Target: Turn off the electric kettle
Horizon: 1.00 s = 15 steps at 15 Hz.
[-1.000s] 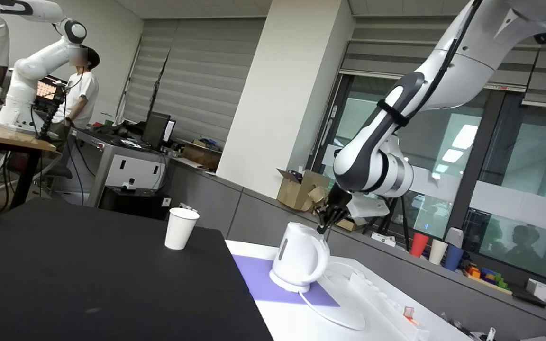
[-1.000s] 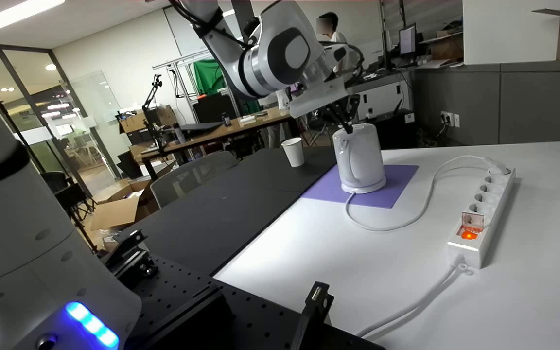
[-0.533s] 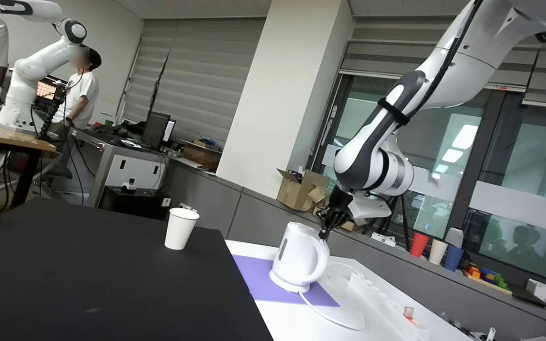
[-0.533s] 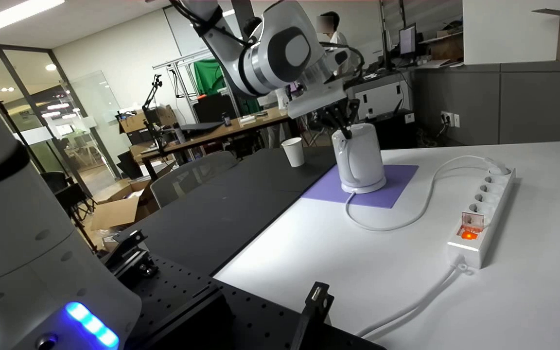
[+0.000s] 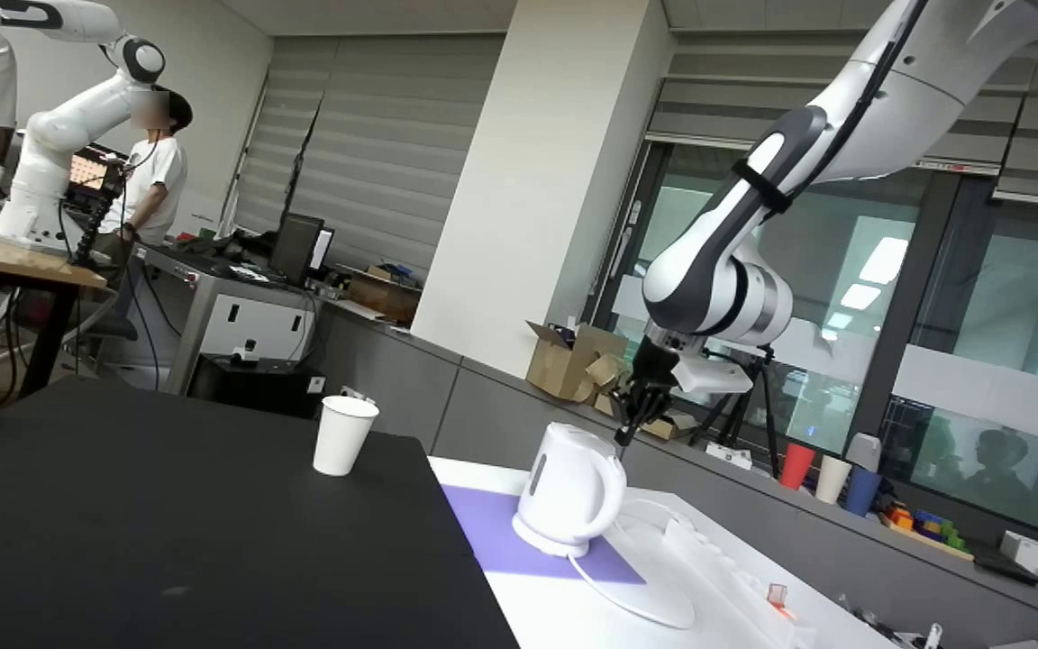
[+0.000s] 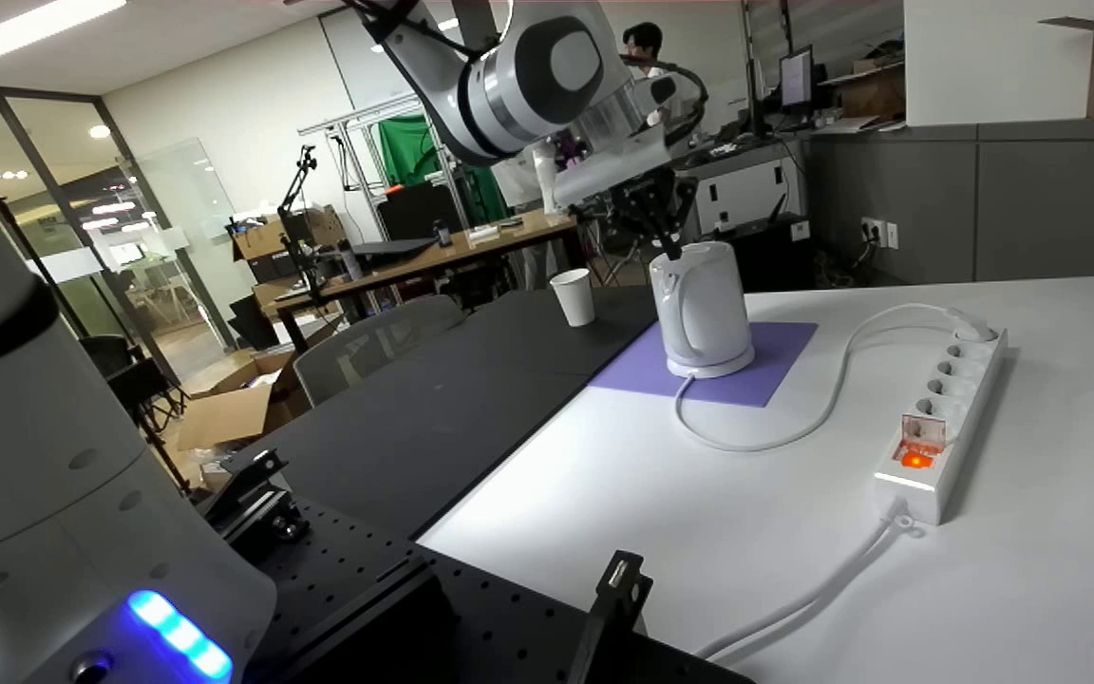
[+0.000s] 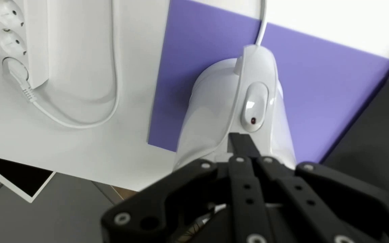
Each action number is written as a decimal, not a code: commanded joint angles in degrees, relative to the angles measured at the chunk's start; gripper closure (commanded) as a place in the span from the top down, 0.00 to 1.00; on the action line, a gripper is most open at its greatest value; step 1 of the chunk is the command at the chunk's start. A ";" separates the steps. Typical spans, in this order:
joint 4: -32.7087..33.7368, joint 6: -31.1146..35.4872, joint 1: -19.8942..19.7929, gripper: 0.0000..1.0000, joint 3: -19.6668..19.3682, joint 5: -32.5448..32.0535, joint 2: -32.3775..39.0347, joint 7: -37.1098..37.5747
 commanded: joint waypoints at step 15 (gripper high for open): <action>2.08 -13.34 -3.17 0.00 3.18 1.81 -0.68 -1.44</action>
